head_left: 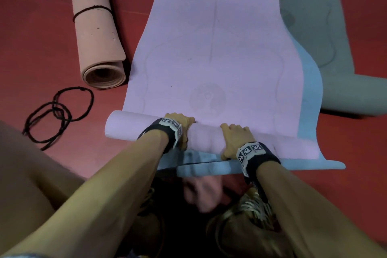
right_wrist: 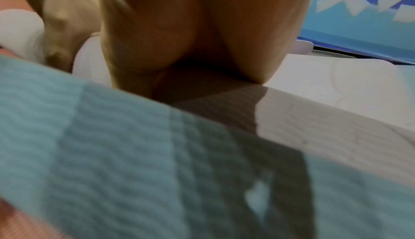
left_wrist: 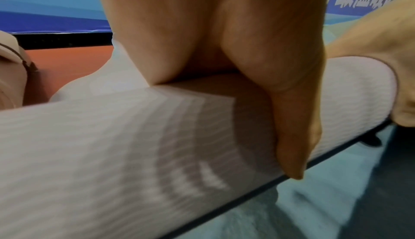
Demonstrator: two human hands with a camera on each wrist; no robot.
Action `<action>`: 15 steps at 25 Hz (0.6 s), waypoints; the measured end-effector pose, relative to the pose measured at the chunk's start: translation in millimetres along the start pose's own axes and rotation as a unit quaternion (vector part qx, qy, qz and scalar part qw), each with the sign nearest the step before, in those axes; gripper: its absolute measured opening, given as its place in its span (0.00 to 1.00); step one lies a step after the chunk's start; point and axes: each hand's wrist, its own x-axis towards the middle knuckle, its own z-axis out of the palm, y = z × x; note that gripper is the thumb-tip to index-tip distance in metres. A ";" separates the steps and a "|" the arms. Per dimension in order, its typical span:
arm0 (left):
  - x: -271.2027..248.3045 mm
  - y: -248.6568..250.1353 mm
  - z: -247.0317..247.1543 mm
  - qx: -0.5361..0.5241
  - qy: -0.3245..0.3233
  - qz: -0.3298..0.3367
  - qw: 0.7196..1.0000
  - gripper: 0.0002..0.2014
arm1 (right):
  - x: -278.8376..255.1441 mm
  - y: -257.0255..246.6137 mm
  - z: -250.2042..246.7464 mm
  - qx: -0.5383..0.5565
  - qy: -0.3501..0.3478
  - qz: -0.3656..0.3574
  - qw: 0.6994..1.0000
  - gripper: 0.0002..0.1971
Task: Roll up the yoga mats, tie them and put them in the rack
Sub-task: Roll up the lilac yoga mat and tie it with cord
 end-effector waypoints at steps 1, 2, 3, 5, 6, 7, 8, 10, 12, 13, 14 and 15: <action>-1.4 -0.9 3.7 -0.004 0.005 0.004 1.000 0.44 | 1.4 -1.1 -2.3 0.004 -0.012 0.004 1.000 0.43; -4.7 -1.1 7.9 -0.001 0.013 0.004 1.000 0.46 | 3.8 -1.4 -5.1 0.011 -0.026 0.007 1.000 0.42; -8.1 -1.3 12.7 0.003 0.025 0.000 1.000 0.47 | 7.3 -1.4 -8.4 0.016 -0.040 0.008 0.999 0.40; -14.1 -0.5 22.6 0.020 0.056 0.000 0.998 0.46 | 14.8 -1.0 -17.4 0.028 -0.073 0.014 0.997 0.37; -16.9 1.5 26.6 0.032 0.074 0.002 0.997 0.45 | 18.8 0.2 -22.2 0.037 -0.090 0.018 0.995 0.34; -19.3 4.2 29.2 0.043 0.090 0.005 0.995 0.45 | 22.5 1.1 -27.5 0.044 -0.107 0.021 0.993 0.33; -22.1 6.4 31.8 0.048 0.096 0.002 0.994 0.45 | 25.9 1.6 -30.8 0.052 -0.124 0.022 0.991 0.34; -23.1 7.1 30.7 0.044 0.090 -0.008 0.995 0.45 | 33.3 3.2 -32.6 0.068 -0.148 0.019 0.986 0.37; -18.9 6.2 24.8 0.023 0.063 -0.006 0.998 0.45 | 32.0 3.7 -27.3 0.066 -0.142 0.015 0.988 0.40; -16.4 5.8 19.5 0.014 0.047 0.003 0.999 0.46 | 27.3 4.5 -22.7 0.063 -0.127 0.019 0.990 0.43; -13.0 4.6 14.5 0.002 0.032 0.010 0.999 0.46 | 21.4 5.0 -17.5 0.059 -0.110 0.024 0.992 0.45; -10.3 3.0 10.1 -0.010 0.023 0.014 1.000 0.45 | 16.0 5.1 -11.9 0.053 -0.086 0.023 0.995 0.46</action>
